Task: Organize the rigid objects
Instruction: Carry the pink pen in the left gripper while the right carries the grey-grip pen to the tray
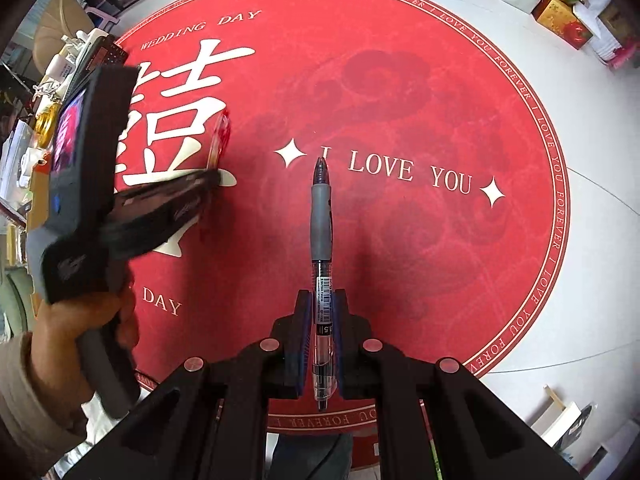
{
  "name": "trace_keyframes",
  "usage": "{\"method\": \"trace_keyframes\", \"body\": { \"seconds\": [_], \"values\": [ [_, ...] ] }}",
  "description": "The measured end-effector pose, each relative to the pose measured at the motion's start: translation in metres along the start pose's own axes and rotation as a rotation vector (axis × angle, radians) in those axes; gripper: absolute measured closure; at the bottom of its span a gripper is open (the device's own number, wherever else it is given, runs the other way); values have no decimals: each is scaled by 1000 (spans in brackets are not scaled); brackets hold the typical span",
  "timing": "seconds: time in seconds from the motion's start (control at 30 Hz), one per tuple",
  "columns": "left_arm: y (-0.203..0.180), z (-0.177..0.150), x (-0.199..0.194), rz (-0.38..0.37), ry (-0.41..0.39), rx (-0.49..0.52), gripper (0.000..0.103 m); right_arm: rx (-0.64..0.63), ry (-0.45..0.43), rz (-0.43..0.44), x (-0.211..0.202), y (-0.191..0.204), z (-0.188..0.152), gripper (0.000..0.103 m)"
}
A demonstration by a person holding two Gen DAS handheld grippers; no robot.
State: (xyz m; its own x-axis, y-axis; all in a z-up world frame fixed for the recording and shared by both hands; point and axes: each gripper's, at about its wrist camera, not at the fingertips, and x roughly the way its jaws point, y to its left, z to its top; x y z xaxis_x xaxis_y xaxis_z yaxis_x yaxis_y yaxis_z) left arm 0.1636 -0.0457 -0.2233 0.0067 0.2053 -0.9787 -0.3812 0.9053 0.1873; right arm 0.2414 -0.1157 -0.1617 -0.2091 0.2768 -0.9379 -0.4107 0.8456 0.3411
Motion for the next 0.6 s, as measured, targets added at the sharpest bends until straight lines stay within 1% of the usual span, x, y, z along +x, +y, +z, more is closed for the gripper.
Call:
{"method": "trace_keyframes", "body": {
  "seconds": [0.2, 0.4, 0.5, 0.57, 0.6],
  "values": [
    [23, -29, -43, -57, -40, -44, 93, -14, -8, -4, -3, 22, -6, 92],
    [41, -58, -85, -98, -79, -63, 93, -73, -15, 0, -14, 60, -13, 92],
    [54, -66, -101, -99, -81, -90, 93, -108, -23, 2, -21, 83, -14, 92],
    [73, -77, -115, -92, -81, -115, 93, -138, -31, 3, -27, 102, -14, 92],
    [78, -77, -117, -87, -80, -125, 93, -151, -35, 4, -29, 111, -13, 92]
  ]
}}
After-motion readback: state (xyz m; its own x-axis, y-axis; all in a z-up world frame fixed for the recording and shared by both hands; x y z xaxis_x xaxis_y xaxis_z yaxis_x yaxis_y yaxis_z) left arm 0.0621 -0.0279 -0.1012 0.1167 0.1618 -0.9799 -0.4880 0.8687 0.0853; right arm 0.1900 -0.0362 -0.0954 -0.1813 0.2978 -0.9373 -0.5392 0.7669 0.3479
